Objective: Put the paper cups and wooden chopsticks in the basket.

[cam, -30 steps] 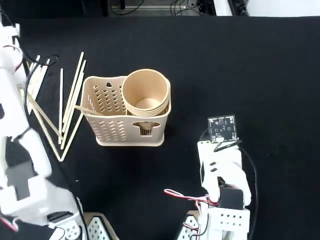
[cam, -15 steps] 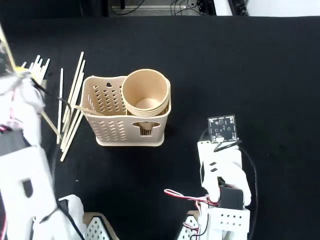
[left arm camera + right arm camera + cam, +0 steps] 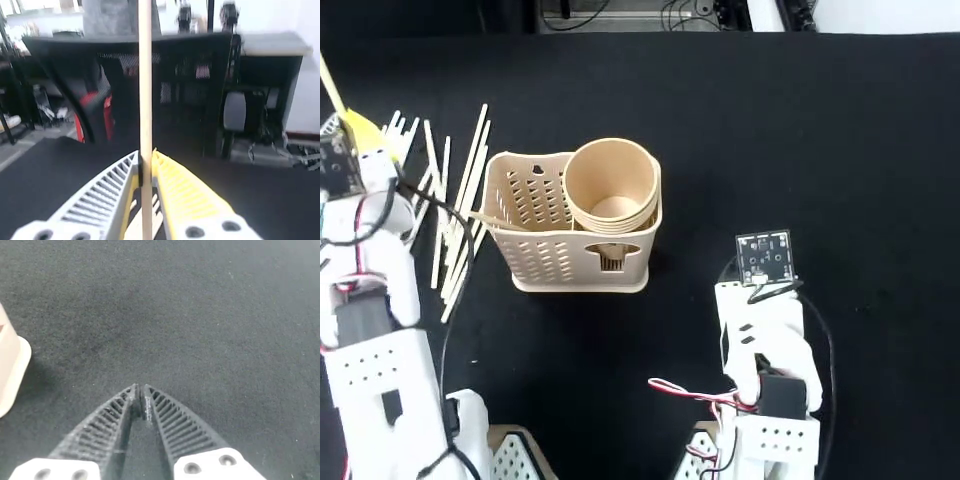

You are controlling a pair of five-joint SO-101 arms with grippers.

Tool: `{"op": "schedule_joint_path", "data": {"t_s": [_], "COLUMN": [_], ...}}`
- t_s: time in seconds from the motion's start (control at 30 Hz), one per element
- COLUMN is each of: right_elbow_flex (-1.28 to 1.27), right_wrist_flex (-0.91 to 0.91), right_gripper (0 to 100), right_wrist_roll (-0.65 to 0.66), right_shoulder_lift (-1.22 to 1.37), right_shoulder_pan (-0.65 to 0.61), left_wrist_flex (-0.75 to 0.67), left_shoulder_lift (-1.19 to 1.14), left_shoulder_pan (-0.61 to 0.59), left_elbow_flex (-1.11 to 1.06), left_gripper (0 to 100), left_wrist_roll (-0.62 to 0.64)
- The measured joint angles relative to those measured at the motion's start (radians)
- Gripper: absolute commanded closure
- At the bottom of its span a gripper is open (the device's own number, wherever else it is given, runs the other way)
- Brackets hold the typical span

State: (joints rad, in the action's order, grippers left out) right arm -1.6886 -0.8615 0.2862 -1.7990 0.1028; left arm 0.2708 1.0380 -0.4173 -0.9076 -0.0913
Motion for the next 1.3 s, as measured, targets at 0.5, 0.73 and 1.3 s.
{"op": "schedule_joint_path", "data": {"t_s": [0.5, 0.73, 1.3], "right_elbow_flex": [0.000, 0.000, 0.000], "right_wrist_flex": [0.000, 0.000, 0.000], "right_gripper": [97.2, 97.2, 97.2], "right_wrist_roll": [0.000, 0.000, 0.000], "right_shoulder_lift": [0.000, 0.000, 0.000], "right_shoulder_pan": [0.000, 0.000, 0.000], "left_wrist_flex": [0.000, 0.000, 0.121], "left_shoulder_lift": [0.552, 0.720, 0.551], "left_shoulder_pan": [0.178, 0.210, 0.440], "left_elbow_flex": [-0.221, -0.250, -0.230], "left_gripper": [97, 97, 97], "left_wrist_roll": [0.084, 0.310, 0.413]}}
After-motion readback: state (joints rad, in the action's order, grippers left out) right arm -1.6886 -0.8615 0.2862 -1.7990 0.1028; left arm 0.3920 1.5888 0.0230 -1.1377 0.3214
